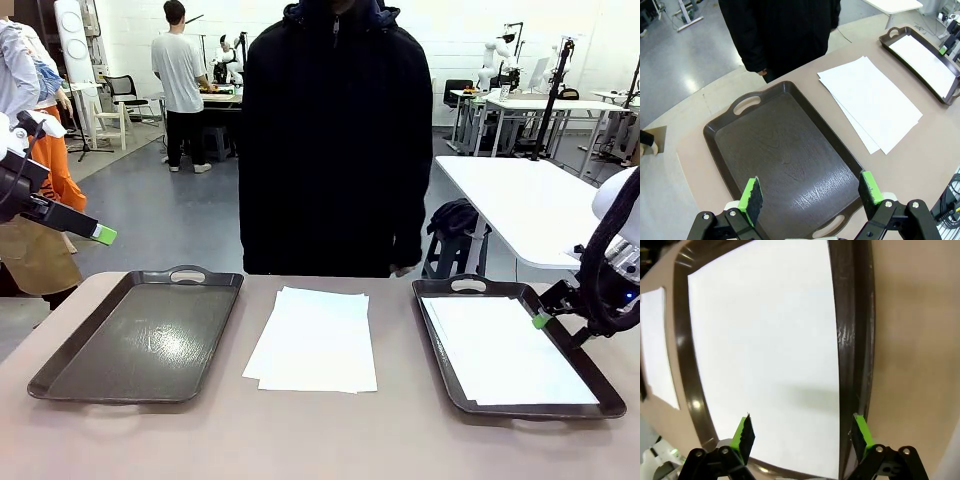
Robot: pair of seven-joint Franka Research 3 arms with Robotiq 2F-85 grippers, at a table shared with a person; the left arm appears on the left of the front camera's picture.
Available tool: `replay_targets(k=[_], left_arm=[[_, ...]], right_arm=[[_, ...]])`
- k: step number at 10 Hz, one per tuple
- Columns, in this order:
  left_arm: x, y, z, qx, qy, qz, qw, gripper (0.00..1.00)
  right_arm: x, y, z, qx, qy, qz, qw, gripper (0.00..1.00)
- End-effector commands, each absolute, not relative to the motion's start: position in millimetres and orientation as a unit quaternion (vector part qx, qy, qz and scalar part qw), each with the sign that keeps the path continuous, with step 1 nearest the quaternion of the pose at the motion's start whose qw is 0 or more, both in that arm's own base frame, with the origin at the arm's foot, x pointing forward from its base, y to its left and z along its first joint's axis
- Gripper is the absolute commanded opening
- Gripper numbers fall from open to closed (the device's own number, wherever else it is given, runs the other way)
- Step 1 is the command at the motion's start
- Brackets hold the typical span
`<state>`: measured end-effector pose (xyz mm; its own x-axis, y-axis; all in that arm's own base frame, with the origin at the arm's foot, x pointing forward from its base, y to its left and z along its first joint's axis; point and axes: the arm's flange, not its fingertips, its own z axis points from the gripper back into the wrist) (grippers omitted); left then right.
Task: Sort the A4 documents.
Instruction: Place the A4 Paper in the designated Handle tray.
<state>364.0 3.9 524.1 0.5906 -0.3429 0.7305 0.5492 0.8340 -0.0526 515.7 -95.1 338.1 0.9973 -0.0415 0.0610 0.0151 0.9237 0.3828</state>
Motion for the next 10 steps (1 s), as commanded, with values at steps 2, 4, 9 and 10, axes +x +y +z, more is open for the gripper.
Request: replay_targets(k=[2,4,9,10], left_arm=[[365.5,5.0,521.9,-0.142,-0.378,-0.251,0.88,1.0],[365.5,5.0,521.9,-0.142,-0.378,-0.251,0.88,1.0],[365.5,5.0,521.9,-0.142,-0.378,-0.251,0.88,1.0],[365.5,5.0,521.9,-0.142,-0.378,-0.251,0.88,1.0]], right_arm=[[510.0,-82.7,347.4,0.165,-0.038,-0.034,0.985,1.0],[514.3,-86.3,350.4,0.171,-0.037,-0.017,0.984,1.0],[514.3,-86.3,350.4,0.171,-0.037,-0.017,0.984,1.0],[514.3,-86.3,350.4,0.171,-0.037,-0.017,0.984,1.0]])
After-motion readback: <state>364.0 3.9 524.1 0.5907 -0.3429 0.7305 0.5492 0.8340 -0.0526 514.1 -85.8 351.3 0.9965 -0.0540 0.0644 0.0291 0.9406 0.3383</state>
